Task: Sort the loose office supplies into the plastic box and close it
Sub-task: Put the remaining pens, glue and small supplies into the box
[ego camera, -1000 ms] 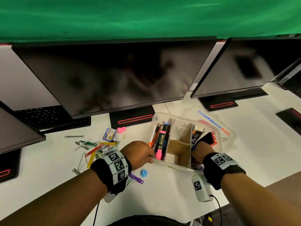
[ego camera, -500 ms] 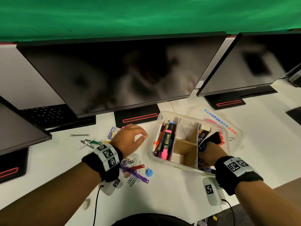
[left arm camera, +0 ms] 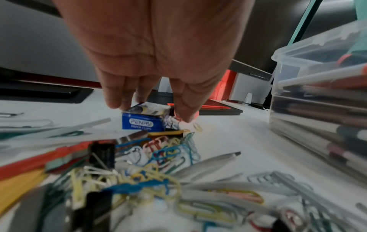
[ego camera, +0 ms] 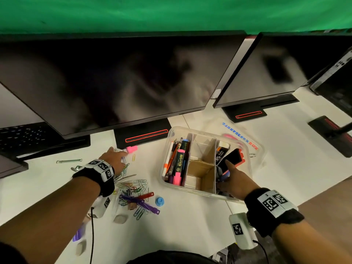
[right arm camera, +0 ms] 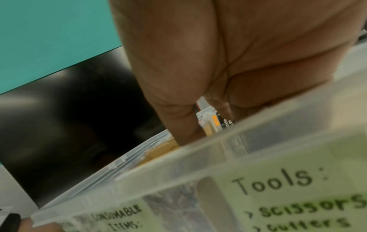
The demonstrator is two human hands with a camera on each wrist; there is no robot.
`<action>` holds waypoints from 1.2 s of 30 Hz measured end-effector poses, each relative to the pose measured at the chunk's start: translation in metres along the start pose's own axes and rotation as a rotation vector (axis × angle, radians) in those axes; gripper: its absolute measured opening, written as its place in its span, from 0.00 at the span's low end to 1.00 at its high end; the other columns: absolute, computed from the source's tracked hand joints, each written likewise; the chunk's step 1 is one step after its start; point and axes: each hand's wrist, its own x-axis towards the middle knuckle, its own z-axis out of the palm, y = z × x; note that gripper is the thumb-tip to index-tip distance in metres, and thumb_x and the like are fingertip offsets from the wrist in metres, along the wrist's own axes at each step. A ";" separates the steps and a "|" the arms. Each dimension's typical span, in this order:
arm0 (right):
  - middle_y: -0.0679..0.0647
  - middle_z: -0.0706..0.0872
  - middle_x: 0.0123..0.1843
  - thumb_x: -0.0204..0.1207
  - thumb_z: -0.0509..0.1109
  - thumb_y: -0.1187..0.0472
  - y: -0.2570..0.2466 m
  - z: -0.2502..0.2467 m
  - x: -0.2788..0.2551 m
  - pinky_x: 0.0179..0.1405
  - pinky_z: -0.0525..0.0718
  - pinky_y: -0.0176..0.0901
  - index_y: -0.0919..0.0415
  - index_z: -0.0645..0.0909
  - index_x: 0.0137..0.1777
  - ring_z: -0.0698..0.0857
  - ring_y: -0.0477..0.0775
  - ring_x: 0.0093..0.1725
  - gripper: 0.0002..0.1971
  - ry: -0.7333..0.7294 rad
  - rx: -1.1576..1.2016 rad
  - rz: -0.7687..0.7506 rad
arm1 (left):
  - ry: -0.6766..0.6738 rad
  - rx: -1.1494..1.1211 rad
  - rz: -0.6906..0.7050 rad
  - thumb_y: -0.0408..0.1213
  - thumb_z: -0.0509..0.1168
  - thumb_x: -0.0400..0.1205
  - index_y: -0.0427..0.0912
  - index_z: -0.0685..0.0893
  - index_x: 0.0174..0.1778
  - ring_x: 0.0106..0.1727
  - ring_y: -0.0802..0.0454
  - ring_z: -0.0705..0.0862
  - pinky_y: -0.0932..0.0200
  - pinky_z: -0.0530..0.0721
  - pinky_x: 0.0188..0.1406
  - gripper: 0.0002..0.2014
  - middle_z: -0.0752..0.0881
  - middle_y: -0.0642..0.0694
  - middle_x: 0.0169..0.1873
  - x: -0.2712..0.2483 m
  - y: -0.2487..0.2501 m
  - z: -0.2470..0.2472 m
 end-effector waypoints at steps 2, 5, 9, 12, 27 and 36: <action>0.60 0.85 0.62 0.74 0.70 0.61 0.002 0.000 -0.002 0.54 0.77 0.39 0.57 0.51 0.82 0.83 0.59 0.58 0.40 0.004 0.011 -0.017 | 0.008 -0.013 -0.016 0.42 0.61 0.81 0.55 0.71 0.76 0.74 0.38 0.72 0.51 0.70 0.78 0.24 0.61 0.37 0.79 0.003 -0.002 0.002; 0.54 0.83 0.50 0.73 0.72 0.60 0.006 0.003 -0.003 0.50 0.77 0.38 0.56 0.66 0.74 0.82 0.54 0.49 0.30 0.003 0.015 -0.045 | 0.044 -0.039 -0.023 0.43 0.61 0.82 0.52 0.74 0.73 0.71 0.38 0.75 0.52 0.72 0.76 0.21 0.67 0.38 0.73 0.002 -0.003 0.004; 0.54 0.86 0.46 0.71 0.72 0.58 0.008 0.006 0.000 0.44 0.80 0.39 0.58 0.79 0.58 0.85 0.54 0.47 0.15 0.002 -0.023 -0.057 | 0.093 -0.088 -0.025 0.45 0.63 0.82 0.50 0.77 0.71 0.72 0.39 0.74 0.53 0.70 0.76 0.21 0.70 0.38 0.72 -0.006 -0.004 0.005; 0.54 0.87 0.46 0.73 0.69 0.58 0.003 0.005 0.004 0.43 0.84 0.39 0.58 0.83 0.49 0.86 0.53 0.46 0.07 0.059 -0.043 -0.076 | 0.124 -0.140 -0.004 0.42 0.64 0.81 0.48 0.78 0.70 0.71 0.38 0.74 0.53 0.71 0.75 0.20 0.69 0.38 0.72 -0.018 -0.005 0.000; 0.55 0.88 0.41 0.77 0.69 0.53 -0.093 0.004 -0.018 0.24 0.79 0.35 0.56 0.83 0.42 0.83 0.45 0.27 0.08 -0.091 0.526 -0.308 | 0.225 -0.358 0.627 0.36 0.68 0.78 0.54 0.73 0.50 0.63 0.55 0.80 0.62 0.78 0.61 0.12 0.79 0.53 0.66 -0.128 0.082 -0.056; 0.55 0.85 0.30 0.73 0.74 0.67 -0.069 0.004 -0.010 0.20 0.78 0.33 0.60 0.82 0.38 0.81 0.44 0.22 0.05 -0.028 0.595 -0.252 | 0.133 -0.355 0.677 0.42 0.72 0.76 0.53 0.70 0.71 0.65 0.64 0.75 0.79 0.68 0.59 0.29 0.78 0.57 0.68 -0.132 0.117 -0.040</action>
